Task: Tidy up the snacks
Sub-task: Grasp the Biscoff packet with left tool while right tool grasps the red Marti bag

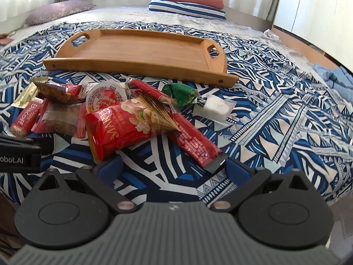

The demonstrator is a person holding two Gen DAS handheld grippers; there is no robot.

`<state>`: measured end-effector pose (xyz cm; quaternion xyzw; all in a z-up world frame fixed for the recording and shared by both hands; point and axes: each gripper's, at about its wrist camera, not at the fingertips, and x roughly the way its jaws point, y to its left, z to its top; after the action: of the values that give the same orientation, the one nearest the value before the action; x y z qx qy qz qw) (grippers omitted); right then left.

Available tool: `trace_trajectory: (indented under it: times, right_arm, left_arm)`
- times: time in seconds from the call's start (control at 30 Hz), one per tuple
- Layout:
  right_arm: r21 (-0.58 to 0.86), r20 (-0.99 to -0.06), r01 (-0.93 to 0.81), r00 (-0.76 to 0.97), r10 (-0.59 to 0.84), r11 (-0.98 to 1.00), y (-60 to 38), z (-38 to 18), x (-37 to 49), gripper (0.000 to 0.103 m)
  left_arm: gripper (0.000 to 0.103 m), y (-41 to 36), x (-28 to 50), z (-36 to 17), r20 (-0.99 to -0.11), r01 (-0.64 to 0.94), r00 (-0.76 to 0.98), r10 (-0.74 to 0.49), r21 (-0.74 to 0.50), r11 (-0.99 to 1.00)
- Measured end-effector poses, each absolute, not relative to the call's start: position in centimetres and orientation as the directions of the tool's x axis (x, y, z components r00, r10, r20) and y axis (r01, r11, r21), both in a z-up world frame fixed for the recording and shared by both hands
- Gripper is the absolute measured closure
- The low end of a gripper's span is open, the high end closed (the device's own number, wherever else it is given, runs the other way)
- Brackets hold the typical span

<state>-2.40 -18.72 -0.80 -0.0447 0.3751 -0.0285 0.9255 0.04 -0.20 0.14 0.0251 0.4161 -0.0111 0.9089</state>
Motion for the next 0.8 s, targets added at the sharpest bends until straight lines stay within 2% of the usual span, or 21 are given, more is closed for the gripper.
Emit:
trace_trajectory:
  times: [0.23, 0.43, 0.73, 0.8]
  right_arm:
    - [-0.072, -0.702, -0.007, 0.71, -0.046, 0.997, -19.4, -0.6, -2.1, 0.0]
    - [0.012, -0.702, -0.013, 0.712, 0.018, 1.0, -20.4, 0.5, -2.4, 0.0]
    - [0.083, -0.595, -0.106, 0.793, 0.134, 0.991, -19.9, 2.9, -4.2, 0.003]
    - [0.071, -0.568, -0.143, 0.808, 0.157, 0.987, -19.5, 3.3, -4.2, 0.004]
  left_arm:
    - [0.0, -0.1, -0.4, 0.1, -0.738, 0.056, 0.674, -0.011, 0.037, 0.998]
    - [0.0, 0.3, -0.4, 1.1, -0.752, 0.065, 0.659, -0.032, 0.014, 0.998]
    - [0.004, 1.0, -1.9, 4.3, -0.677, 0.122, 0.726, -0.121, -0.046, 0.991]
    - [0.008, 0.9, -2.0, 4.7, -0.669, 0.127, 0.734, -0.119, -0.037, 0.991]
